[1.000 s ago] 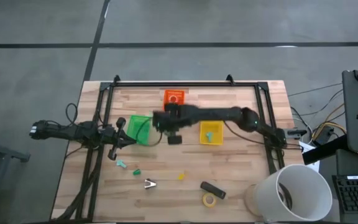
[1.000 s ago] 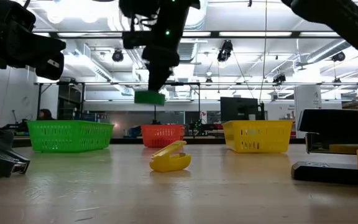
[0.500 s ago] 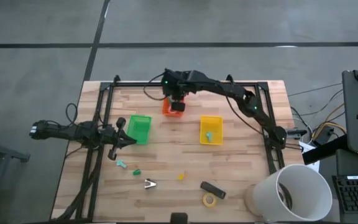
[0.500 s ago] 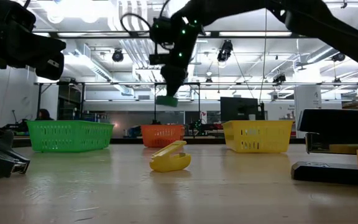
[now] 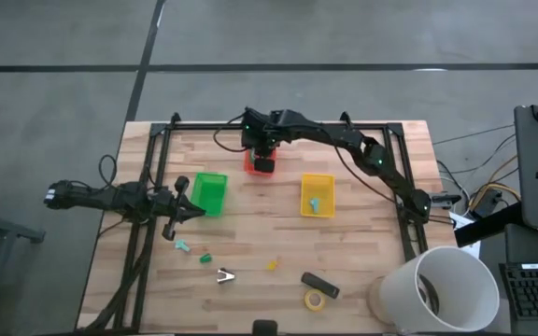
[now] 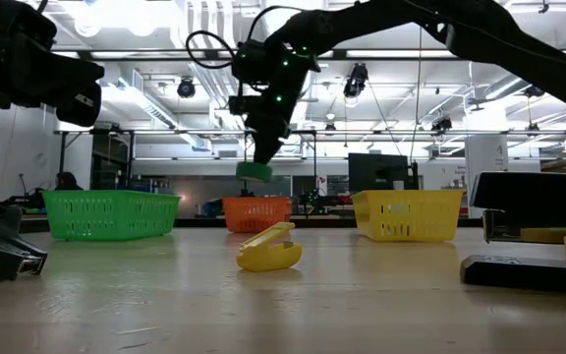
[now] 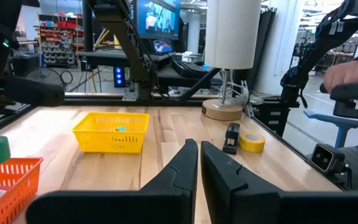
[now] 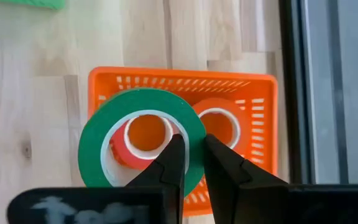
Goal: Pick and place Stapler, Stapler remover, tape
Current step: Put the green tape into the orange basket
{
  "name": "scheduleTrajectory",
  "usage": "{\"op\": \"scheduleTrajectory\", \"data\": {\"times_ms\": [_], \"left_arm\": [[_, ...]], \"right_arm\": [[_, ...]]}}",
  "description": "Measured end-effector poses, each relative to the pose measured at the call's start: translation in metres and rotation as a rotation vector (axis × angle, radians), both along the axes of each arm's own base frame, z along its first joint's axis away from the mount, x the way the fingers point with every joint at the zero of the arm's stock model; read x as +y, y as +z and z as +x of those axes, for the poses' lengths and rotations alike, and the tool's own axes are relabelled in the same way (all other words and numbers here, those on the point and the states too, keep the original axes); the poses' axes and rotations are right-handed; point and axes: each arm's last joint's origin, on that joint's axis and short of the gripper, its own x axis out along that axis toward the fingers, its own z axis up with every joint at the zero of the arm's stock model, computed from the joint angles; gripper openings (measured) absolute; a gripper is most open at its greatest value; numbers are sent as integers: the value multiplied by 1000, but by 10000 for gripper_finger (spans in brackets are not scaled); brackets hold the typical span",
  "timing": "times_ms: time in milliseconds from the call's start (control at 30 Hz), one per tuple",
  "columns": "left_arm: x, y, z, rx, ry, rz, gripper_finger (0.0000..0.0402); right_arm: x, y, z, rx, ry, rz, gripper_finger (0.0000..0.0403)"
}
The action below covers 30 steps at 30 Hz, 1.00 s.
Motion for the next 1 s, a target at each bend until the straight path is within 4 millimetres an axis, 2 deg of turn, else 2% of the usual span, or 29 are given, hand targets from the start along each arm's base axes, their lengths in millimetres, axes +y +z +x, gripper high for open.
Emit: {"op": "scheduleTrajectory", "data": {"times_ms": [467, 800, 1000], "left_arm": [[0, 0, 0, 0, 0, 0, 23], [0, 0, 0, 0, 0, 0, 23], [0, 0, 0, 0, 0, 0, 23]], "right_arm": [[-2, -42, -4, 88, -45, -10, 38], [3, -57, -3, 94, -23, -4, 38], [6, -59, -3, 104, -13, -12, 44]]}}
